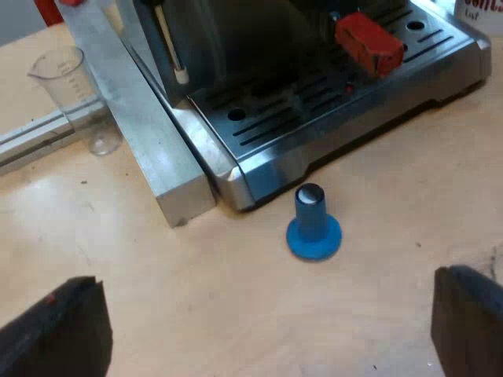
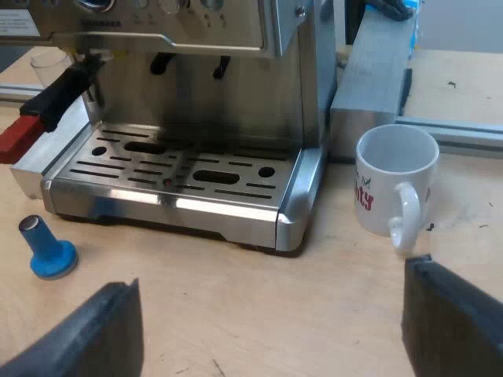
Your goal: Put the handle in the coffee machine
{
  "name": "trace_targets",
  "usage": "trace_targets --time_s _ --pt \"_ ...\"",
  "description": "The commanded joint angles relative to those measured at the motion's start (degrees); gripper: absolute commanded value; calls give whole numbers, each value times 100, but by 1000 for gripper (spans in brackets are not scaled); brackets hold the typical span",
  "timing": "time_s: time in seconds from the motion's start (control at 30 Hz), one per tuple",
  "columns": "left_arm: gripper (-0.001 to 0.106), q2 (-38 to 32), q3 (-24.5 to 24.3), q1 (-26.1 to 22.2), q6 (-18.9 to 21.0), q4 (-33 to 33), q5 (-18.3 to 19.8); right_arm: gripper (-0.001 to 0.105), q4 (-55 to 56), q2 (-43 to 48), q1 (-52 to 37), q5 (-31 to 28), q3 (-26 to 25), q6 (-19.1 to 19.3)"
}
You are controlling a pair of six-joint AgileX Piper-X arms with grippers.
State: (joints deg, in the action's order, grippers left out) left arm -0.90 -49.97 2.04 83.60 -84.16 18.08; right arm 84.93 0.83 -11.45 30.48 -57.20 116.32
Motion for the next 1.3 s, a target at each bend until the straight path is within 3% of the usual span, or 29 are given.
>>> trace_targets --time_s 0.03,0.17,0.3,0.5,0.7,0.73,0.97,1.03,1.3 --pt "84 -772 81 5 20 477 21 70 -247 241 -36 71 -43 99" --pt "84 -772 385 5 384 1320 1 70 -905 241 -36 71 99 85" --pt "84 -772 873 57 781 2099 -431 70 -1531 227 -36 71 395 -106" --pt "84 -761 1510 93 833 2679 -700 70 -2078 227 -36 17 973 -612" --pt "84 -761 1946 207 833 2758 -715 70 -2181 216 -36 17 1233 -690" --pt "84 -761 2008 229 833 2758 -715 70 -2428 220 -36 -40 1820 -700" --pt "84 -761 2144 343 833 2776 -715 70 -2583 213 -36 -70 2265 -700" --pt "84 -761 2144 358 833 2776 -715 70 -2606 213 -36 -70 2632 -700" --pt "84 -761 2144 358 833 2776 -715 70 -2665 213 -36 -154 2753 -719"
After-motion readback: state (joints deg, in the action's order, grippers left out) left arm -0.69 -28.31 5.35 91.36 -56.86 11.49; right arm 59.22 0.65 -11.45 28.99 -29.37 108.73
